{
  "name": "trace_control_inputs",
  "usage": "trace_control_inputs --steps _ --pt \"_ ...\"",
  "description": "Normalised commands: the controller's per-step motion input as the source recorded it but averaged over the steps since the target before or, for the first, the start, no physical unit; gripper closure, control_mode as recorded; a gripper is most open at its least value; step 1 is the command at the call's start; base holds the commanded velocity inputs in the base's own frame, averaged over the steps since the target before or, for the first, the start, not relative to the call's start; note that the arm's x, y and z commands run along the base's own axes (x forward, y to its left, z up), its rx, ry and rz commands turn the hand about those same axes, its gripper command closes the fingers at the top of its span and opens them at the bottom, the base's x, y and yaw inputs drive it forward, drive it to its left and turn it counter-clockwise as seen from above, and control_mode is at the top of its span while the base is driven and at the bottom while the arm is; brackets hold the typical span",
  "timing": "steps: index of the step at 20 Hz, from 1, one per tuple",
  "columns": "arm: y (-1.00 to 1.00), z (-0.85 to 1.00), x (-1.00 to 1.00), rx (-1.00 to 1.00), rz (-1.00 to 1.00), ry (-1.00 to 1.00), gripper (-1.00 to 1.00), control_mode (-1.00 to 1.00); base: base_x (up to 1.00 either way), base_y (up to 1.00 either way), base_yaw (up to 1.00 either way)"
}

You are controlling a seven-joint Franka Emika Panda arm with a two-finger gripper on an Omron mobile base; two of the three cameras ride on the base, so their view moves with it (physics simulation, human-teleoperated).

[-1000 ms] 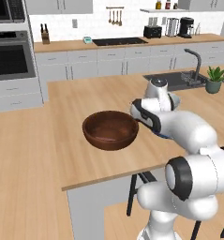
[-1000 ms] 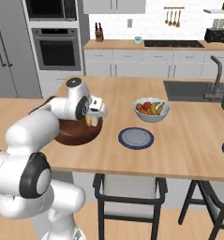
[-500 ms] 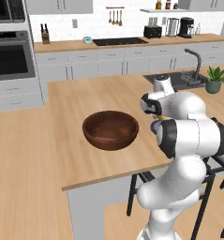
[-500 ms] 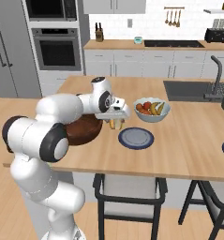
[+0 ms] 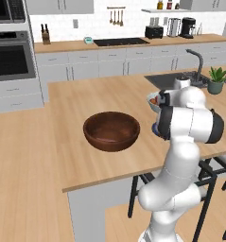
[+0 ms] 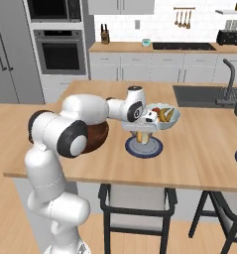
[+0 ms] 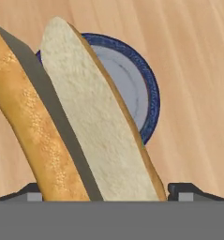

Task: Place one bun and one sausage from the bowl on each plate.

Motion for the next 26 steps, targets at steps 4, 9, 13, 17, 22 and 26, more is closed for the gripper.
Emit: trace_control_inputs --steps 4,9,13,17,22,26 --pt "-0.33 -0.47 0.53 0.00 0.00 -0.05 1.00 -1.00 0.00 0.00 0.00" --pt "0.02 -0.54 0.73 0.00 0.00 -0.05 -1.00 -1.00 0.00 0.00 0.00" --pt "-0.01 -0.09 0.13 0.00 0.00 -0.02 -1.00 -1.00 0.00 0.00 0.00" --pt "0.00 0.15 -0.19 0.00 0.00 -0.04 -1.00 -1.00 0.00 0.00 0.00" --pt "0.00 0.38 -0.28 0.00 0.00 -0.09 -1.00 -1.00 0.00 0.00 0.00" --pt "0.28 0.95 -0.78 0.03 0.00 -0.18 -1.00 -1.00 0.00 0.00 0.00"
